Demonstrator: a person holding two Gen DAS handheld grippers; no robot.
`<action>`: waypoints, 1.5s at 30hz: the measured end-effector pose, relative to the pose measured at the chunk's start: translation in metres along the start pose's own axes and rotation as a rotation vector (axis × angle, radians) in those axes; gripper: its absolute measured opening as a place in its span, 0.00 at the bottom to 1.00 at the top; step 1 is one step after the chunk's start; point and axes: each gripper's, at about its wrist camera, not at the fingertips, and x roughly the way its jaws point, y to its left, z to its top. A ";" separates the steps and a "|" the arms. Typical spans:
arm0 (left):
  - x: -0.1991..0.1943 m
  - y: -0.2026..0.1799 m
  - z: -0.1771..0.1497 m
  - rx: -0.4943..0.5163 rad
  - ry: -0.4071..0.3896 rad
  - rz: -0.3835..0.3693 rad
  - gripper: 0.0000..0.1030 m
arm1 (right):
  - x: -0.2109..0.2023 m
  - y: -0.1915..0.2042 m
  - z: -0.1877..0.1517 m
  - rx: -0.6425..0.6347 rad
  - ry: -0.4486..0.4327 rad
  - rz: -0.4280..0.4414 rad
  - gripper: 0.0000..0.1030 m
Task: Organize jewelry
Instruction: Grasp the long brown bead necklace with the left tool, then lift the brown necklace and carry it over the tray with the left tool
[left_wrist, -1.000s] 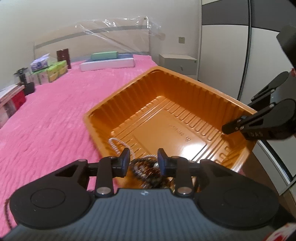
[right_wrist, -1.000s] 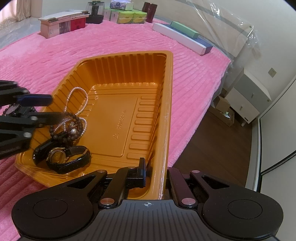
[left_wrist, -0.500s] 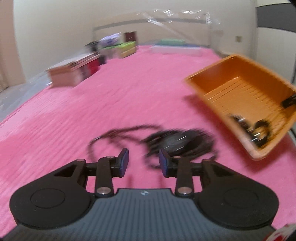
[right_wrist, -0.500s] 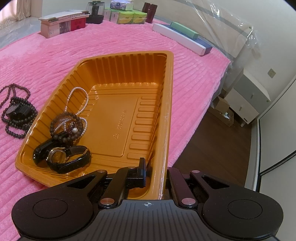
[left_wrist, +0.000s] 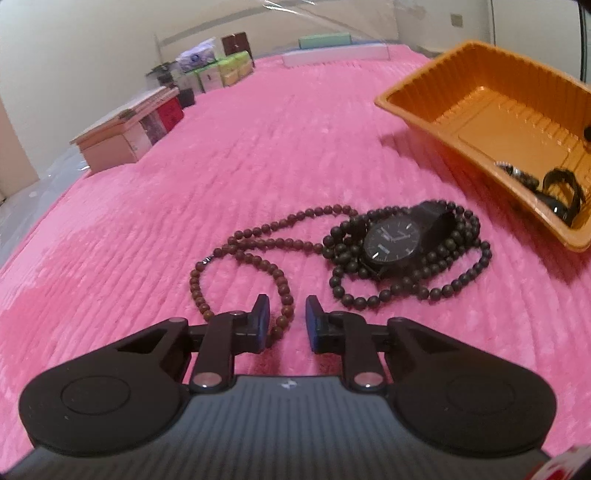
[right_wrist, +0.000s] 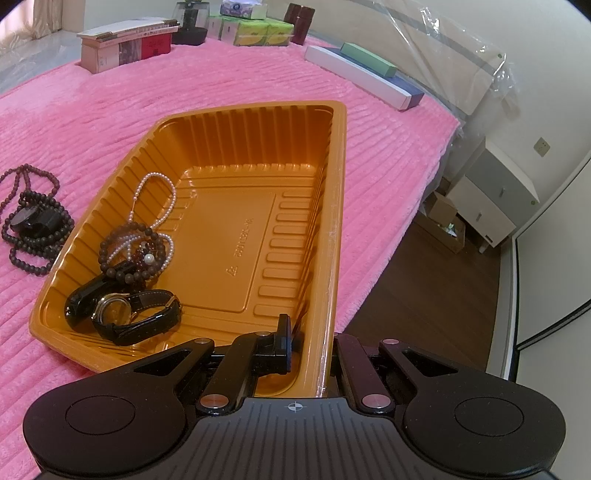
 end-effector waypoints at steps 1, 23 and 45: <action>0.002 0.000 0.000 0.001 0.009 -0.005 0.17 | 0.000 0.000 0.000 0.000 0.000 0.000 0.05; -0.063 0.055 0.044 -0.046 -0.128 0.020 0.06 | 0.000 0.000 0.001 -0.004 -0.007 -0.005 0.05; -0.129 0.058 0.158 -0.014 -0.325 -0.124 0.05 | -0.002 0.000 0.003 -0.013 -0.012 -0.011 0.05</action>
